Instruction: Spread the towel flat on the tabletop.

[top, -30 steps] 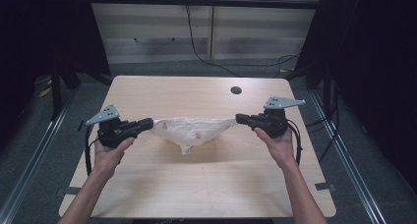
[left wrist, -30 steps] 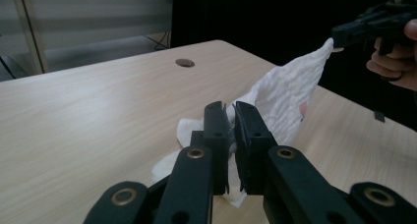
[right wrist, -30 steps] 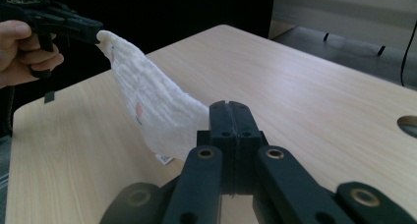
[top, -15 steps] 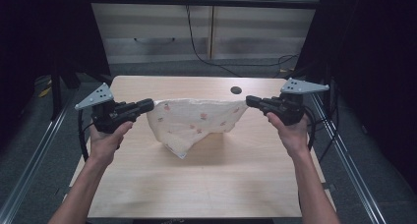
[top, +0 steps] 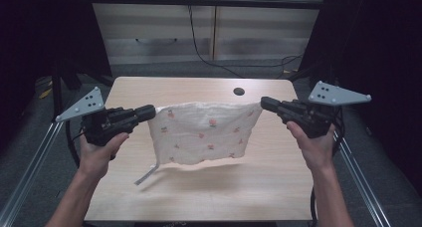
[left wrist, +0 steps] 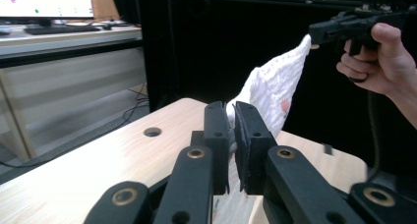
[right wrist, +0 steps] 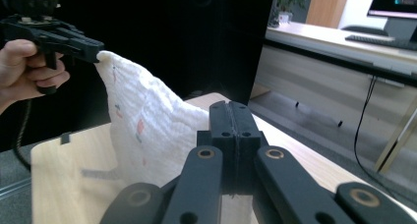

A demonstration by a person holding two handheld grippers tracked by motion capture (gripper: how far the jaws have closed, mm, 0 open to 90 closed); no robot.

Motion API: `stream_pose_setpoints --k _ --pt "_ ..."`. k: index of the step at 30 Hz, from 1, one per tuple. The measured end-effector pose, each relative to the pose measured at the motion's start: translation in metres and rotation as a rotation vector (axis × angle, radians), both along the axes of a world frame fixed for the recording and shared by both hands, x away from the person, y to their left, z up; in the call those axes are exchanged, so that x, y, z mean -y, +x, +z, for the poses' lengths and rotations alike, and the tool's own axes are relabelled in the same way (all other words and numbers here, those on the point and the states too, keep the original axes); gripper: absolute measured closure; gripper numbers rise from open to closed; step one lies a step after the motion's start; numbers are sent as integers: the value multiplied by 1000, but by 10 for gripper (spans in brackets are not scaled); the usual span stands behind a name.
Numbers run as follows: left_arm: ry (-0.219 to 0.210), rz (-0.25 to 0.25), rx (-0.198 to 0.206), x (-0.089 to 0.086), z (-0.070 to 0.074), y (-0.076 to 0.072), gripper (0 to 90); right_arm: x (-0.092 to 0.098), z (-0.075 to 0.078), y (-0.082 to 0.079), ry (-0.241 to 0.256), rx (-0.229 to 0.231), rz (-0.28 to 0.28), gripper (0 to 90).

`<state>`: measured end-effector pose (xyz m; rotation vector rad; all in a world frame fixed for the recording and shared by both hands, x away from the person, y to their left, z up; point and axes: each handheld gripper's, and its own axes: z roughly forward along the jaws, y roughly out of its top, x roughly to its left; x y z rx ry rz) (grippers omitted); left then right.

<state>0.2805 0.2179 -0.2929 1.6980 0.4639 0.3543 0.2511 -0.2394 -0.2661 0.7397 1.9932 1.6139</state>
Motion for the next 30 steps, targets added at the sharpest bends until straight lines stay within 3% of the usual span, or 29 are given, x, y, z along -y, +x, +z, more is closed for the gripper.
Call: stream_pose_setpoints --k 4,7,8,9,13,14,15,16,17,20,24,26,30 --pt "4 -16 -7 -3 0 -8 845 -1 0 -15 -22 7 5 900" --pt "-19 -39 -47 -5 -7 -5 845 -3 -5 -24 -49 2 -1 900" --pt "-14 -26 -80 -5 -17 3 846 -3 -12 -22 -55 -9 -4 900" --pt "-14 -26 -80 -5 -17 3 845 -3 -12 -22 -55 -9 -4 900" --pt "21 -3 -168 0 -45 25 845 -1 -36 0 -63 -87 -25 900" --pt "23 3 -193 1 -52 32 846 0 -49 15 -65 -127 -40 900" --pt "30 11 -217 2 -59 38 846 0 -49 15 -65 -127 -40 900" --pt "45 24 -255 4 -74 51 845 2 -62 31 -60 -167 -54 900" --pt "45 24 -255 4 -74 51 845 2 -62 31 -60 -167 -54 900" --pt "88 48 -299 8 -93 67 844 3 -80 53 -85 -219 -73 900" --pt "102 80 -365 10 -122 82 843 -1 -100 74 -97 -265 -81 900" --pt "135 102 -390 8 -136 93 843 -6 -115 86 -129 -295 -83 900" --pt "142 116 -409 7 -144 101 844 -7 -131 96 -119 -324 -87 900"
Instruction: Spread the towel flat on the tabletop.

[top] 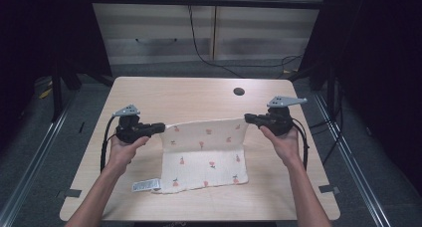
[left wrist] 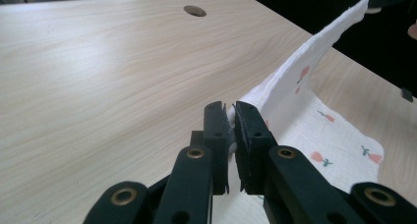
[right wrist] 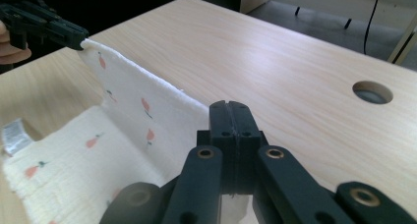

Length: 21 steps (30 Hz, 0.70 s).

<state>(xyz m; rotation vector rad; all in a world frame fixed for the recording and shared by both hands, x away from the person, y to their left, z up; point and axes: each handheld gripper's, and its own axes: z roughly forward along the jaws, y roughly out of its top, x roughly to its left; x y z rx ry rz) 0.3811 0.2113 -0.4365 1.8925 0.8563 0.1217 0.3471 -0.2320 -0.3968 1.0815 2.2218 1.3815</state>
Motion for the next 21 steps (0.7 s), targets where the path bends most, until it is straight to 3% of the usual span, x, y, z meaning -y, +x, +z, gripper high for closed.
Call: stream_pose_setpoints --k 3,8,11,12,16,17,18,21 --pt "-15 3 0 -1 -6 7 842 -4 -14 14 -38 -4 -23 900" --pt "-16 21 -17 0 -15 15 841 -5 -33 29 -23 -38 -28 900" --pt "-35 45 -30 -2 -23 24 841 -6 -37 35 -8 -47 -36 894" --pt "-42 60 -53 -3 -31 29 840 -7 -39 39 -6 -51 -42 892" --pt "-48 73 -66 -1 -37 33 825 -9 -41 44 -7 -58 -45 869" --pt "-52 82 -68 -1 -38 34 804 -10 -41 45 -9 -58 -45 834" --pt "-46 93 -62 -3 -37 35 760 -10 -40 47 -12 -64 -66 699" --pt "-34 111 -57 -10 -36 35 697 -8 -40 46 3 -71 -76 640"
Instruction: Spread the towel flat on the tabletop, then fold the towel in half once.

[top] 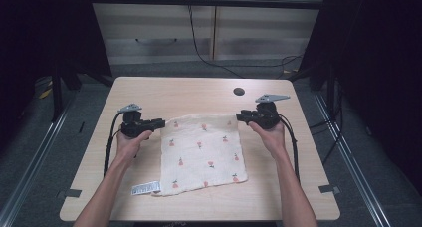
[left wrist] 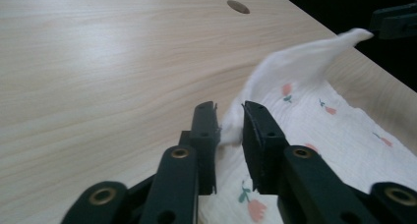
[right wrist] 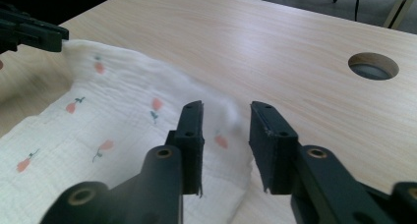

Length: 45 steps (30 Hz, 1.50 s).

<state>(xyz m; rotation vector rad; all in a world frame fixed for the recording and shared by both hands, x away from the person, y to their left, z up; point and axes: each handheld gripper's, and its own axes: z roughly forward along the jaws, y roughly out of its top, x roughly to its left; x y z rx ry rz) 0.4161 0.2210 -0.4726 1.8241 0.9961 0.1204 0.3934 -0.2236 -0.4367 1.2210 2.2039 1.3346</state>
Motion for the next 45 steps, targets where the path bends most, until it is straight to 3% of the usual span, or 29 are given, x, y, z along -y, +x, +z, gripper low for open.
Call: stream_pose_setpoints --k 3,10,11,13,15,18,20,23,25,28,31,33,36,39,40,45 --pt "-14 33 0 -11 2 -3 593 4 1 -7 -2 -3 2 554" --pt "25 22 22 -18 13 -15 556 4 4 -20 -14 -26 74 532" --pt "55 9 29 -17 16 -20 555 4 4 -22 -10 -27 81 531" --pt "64 -3 25 -16 18 -23 550 4 3 -25 -14 -31 91 525" --pt "73 -29 48 -17 21 -32 557 3 1 -31 -14 -37 110 519" --pt "140 -67 46 -17 23 -47 557 6 -6 -44 -3 -40 126 519" --pt "148 -70 48 -16 22 -51 557 7 -8 -47 -4 -48 129 519" --pt "153 -117 40 -10 19 -58 567 6 -17 -53 -33 -76 134 547" --pt "153 -142 11 -2 9 -59 570 1 -29 -58 -70 -101 162 594" --pt "157 -159 -9 6 -2 -60 593 -3 -37 -59 -76 -115 176 633" --pt "190 -199 -38 20 -13 -61 603 -13 -49 -57 -93 -145 191 665" --pt "196 -202 -27 27 -17 -62 626 -20 -57 -54 -106 -155 207 666" --pt "244 -210 -27 34 -24 -60 625 -27 -63 -53 -123 -170 208 679" --pt "250 -191 -35 34 -29 -57 614 -30 -66 -56 -133 -168 211 673" --pt "233 -166 -50 33 -29 -55 561 -29 -65 -59 -142 -181 218 674" --pt "234 -185 -34 34 -31 -55 555 -24 -65 -69 -132 -180 232 678"
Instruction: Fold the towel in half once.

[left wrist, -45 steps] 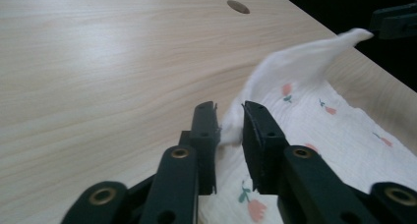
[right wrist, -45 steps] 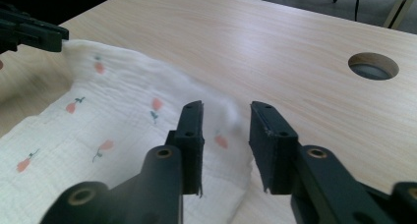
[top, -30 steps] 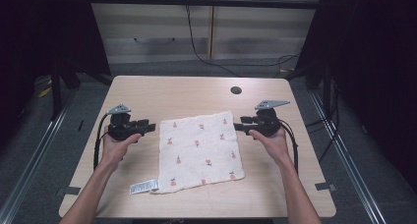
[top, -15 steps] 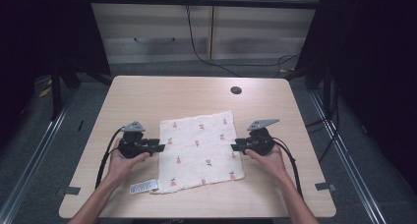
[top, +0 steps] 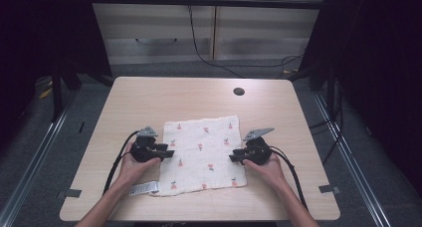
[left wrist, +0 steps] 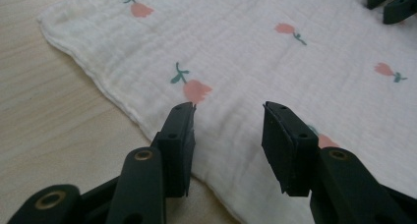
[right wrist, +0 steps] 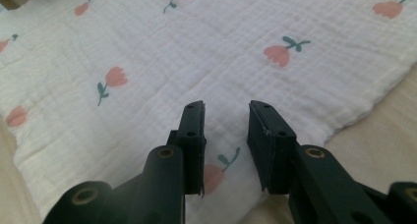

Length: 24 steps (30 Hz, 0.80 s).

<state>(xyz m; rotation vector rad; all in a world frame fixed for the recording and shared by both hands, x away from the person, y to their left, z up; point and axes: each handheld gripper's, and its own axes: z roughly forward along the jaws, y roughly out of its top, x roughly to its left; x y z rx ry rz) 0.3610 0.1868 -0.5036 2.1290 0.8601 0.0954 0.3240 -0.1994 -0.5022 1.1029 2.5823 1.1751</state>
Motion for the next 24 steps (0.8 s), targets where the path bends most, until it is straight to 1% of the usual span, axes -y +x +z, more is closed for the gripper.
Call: stream_pose_setpoints --k 3,5,6,7,8,9,10,12,13,14,15,16,17,18,19,20,21,22,24 --pt "9 -9 7 2 0 -2 555 1 0 -5 5 -3 3 683" --pt "2 -18 2 3 0 -3 552 3 0 -10 8 -5 7 684" --pt "-1 -17 -2 4 0 -4 539 4 1 -16 -2 -7 10 684" --pt "-12 -23 -20 4 0 -4 539 4 1 -16 -2 -7 10 684" --pt "-13 -29 -21 5 0 -5 539 5 2 -18 -4 -12 18 684" --pt "-10 -28 -13 6 0 -5 538 7 2 -20 -12 -8 22 683" --pt "-11 -29 -12 6 0 -6 538 9 3 -24 -7 -24 18 683" --pt "-2 -37 -5 9 0 -8 539 10 3 -25 -11 -21 24 682" --pt "2 -49 -1 11 0 -10 538 12 3 -29 -1 -28 23 682" --pt "2 -49 -1 11 0 -10 538 12 3 -29 -1 -28 23 682" --pt "8 -60 6 12 1 -14 539 12 3 -33 6 -33 29 681" --pt "8 -60 6 12 1 -14 539 12 3 -33 6 -33 29 681" --pt "5 -67 1 12 1 -16 539 12 3 -35 0 -32 31 681" --pt "3 -77 8 11 0 -21 543 11 4 -41 -4 -36 39 675" --pt "3 -77 8 11 0 -21 545 11 4 -41 -4 -36 39 675" --pt "1 -82 11 10 0 -23 546 10 4 -46 -7 -38 42 670" --pt "0 -89 6 9 0 -26 546 10 5 -49 -15 -35 48 670" --pt "4 -93 12 8 0 -29 546 10 5 -49 -15 -35 48 670" --pt "6 -96 10 6 1 -34 552 11 4 -53 0 -44 46 669"
